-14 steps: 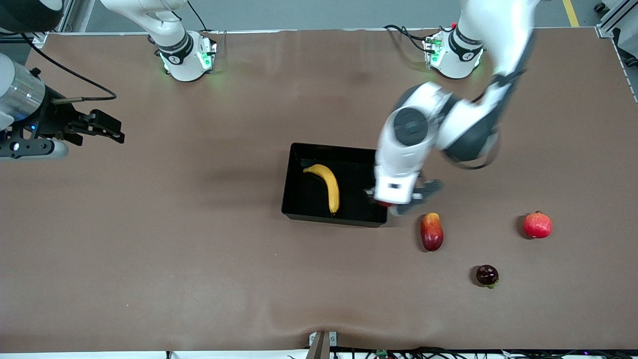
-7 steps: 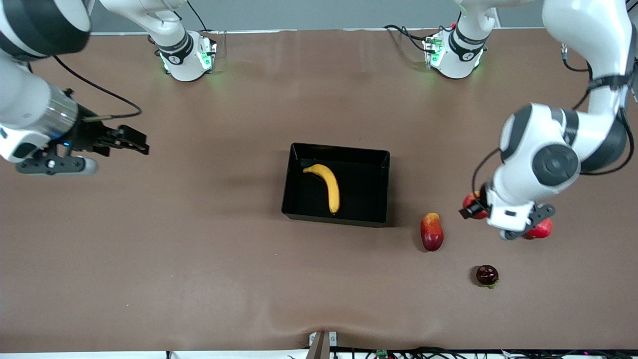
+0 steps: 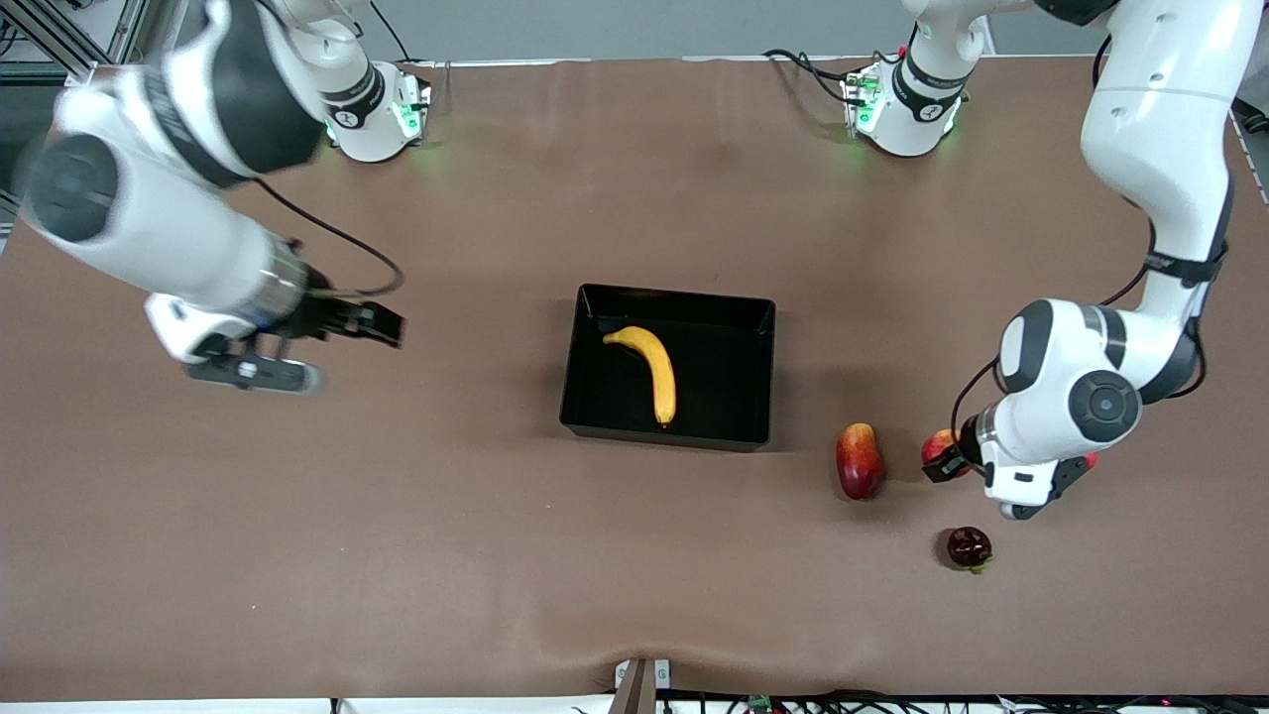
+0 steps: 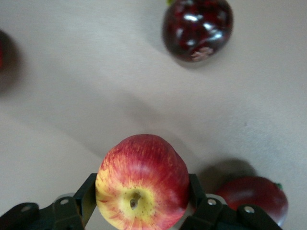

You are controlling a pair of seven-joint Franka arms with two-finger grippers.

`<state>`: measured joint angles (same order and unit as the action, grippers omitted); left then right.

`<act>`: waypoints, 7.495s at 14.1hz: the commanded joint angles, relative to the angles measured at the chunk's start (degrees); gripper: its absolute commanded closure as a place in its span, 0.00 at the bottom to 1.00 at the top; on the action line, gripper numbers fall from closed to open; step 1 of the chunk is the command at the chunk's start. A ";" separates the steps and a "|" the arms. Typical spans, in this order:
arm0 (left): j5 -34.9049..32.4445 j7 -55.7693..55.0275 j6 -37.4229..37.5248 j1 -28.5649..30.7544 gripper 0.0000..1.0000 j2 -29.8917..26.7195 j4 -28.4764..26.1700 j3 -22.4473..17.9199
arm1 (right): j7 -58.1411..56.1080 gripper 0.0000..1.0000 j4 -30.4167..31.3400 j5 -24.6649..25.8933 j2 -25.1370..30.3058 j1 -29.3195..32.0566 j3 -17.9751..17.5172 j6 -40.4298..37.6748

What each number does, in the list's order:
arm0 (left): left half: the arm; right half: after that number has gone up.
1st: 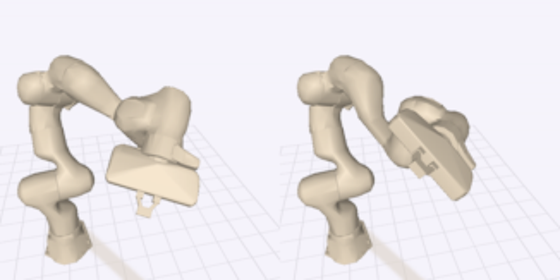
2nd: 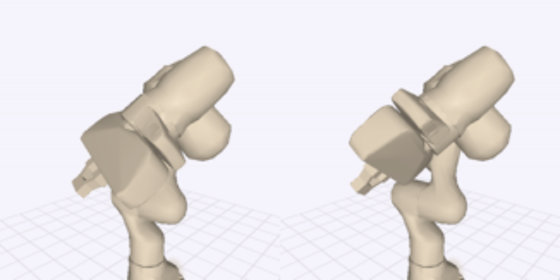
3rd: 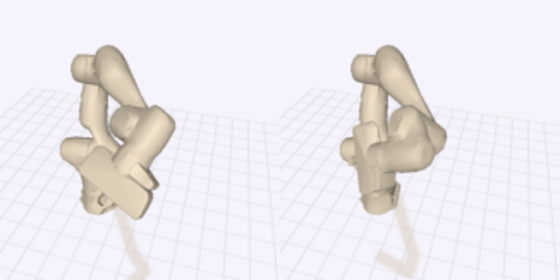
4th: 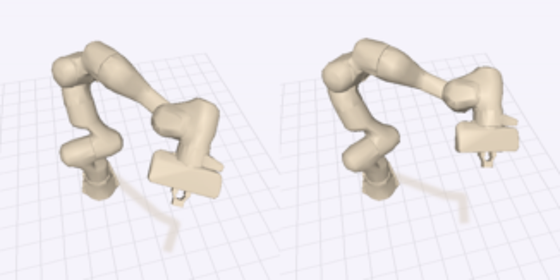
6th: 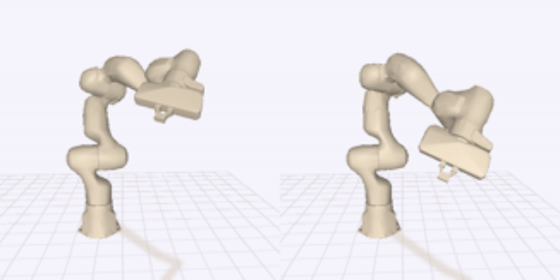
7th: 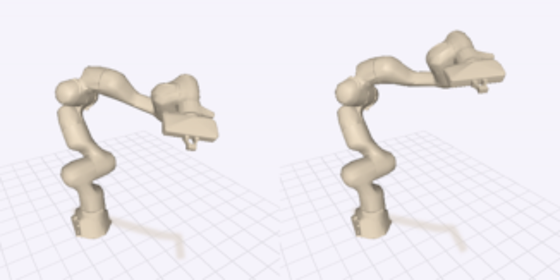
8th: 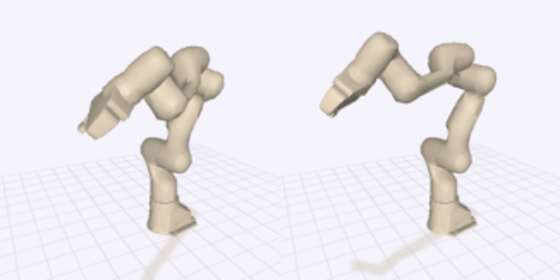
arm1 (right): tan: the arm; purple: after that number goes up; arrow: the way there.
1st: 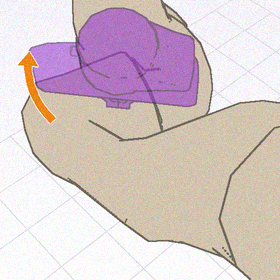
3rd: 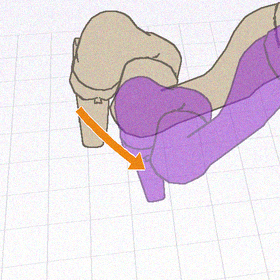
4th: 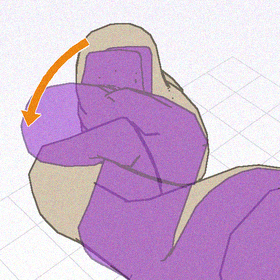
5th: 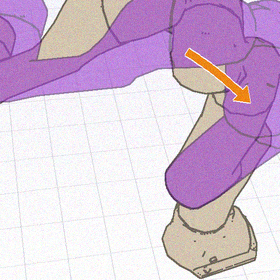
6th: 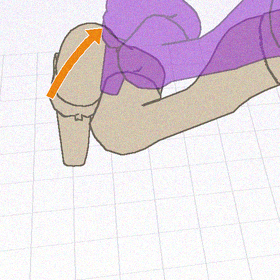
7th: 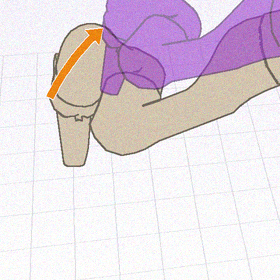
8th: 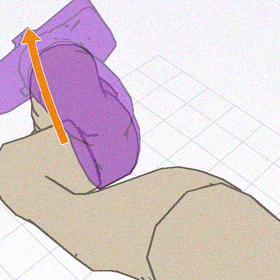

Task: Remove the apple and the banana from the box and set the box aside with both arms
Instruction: 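Lower the apple beside the mango and open the left gripper, then move the left gripper back into the tray and grasp the banana, then lift the banana out of the tray with the left gripper, then set the banana down beside the apples while the right gripper grasps the tray, then slide the black tray away from the fruit with the right gripper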

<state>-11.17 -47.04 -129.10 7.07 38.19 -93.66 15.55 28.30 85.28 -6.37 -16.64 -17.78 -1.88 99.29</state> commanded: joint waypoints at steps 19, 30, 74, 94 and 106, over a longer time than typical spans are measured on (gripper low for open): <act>-8.48 -21.96 13.35 -14.62 0.00 -3.23 5.51 18.03 | -2.02 0.00 2.60 -0.57 -9.20 -0.41 0.65 8.62; -12.03 -20.73 0.60 -33.70 0.00 12.52 11.66 8.89 | -10.98 0.00 8.59 -0.49 -9.29 3.28 0.65 15.32; -12.54 32.10 -7.30 19.72 1.00 -6.82 -21.39 7.39 | 2.20 1.00 5.34 -1.45 -22.12 -17.72 0.48 25.34; 2.02 32.36 42.15 20.08 0.00 -35.18 7.61 17.23 | -29.32 1.00 9.99 -0.57 -7.70 19.33 0.83 13.56; 7.65 36.31 47.97 -2.84 0.00 -42.76 6.56 -7.80 | -49.48 1.00 9.56 1.80 -17.02 41.33 0.83 22.44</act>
<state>-4.87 -11.69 -81.73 6.18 -4.32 -86.63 10.58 -20.29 95.53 -4.92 -32.81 21.00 0.43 121.65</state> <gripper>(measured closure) 0.000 0.960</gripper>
